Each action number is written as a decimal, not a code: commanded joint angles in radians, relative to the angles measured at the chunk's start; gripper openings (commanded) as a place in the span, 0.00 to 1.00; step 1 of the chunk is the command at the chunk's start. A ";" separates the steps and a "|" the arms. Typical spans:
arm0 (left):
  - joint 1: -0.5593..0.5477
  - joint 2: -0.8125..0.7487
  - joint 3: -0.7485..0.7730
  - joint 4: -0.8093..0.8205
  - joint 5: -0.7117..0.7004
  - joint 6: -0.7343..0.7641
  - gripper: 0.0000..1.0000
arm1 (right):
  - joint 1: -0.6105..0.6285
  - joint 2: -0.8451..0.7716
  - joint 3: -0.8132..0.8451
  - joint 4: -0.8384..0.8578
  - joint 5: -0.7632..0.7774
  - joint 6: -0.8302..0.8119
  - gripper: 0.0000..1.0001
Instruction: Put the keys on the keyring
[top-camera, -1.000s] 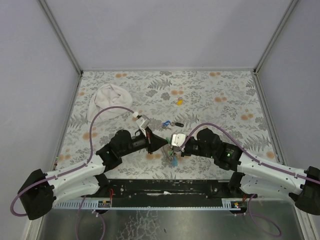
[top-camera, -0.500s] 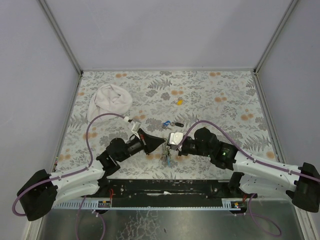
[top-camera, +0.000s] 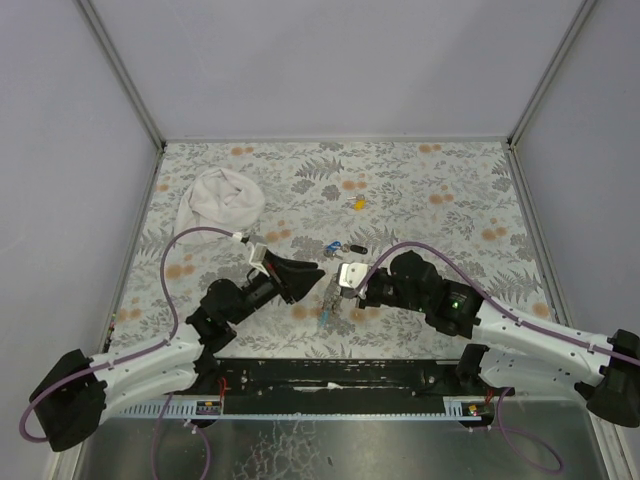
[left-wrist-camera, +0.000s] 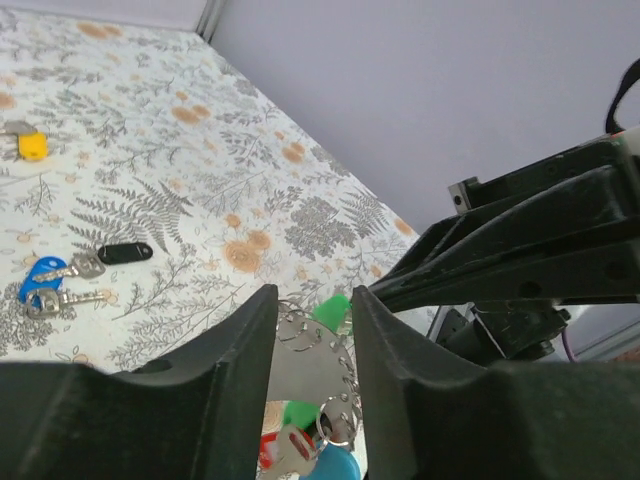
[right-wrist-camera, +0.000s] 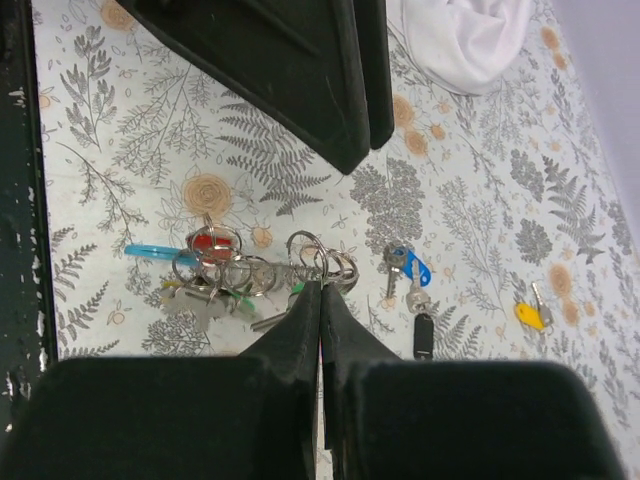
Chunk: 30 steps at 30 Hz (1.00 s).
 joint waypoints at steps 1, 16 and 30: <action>0.009 -0.081 0.057 -0.089 0.021 0.132 0.38 | 0.008 -0.013 0.086 -0.038 0.031 -0.069 0.00; 0.041 0.073 0.277 -0.405 0.297 0.250 0.43 | 0.008 0.015 0.128 -0.069 0.009 -0.095 0.00; 0.070 0.162 0.307 -0.365 0.411 0.213 0.28 | 0.009 0.016 0.123 -0.056 -0.018 -0.088 0.00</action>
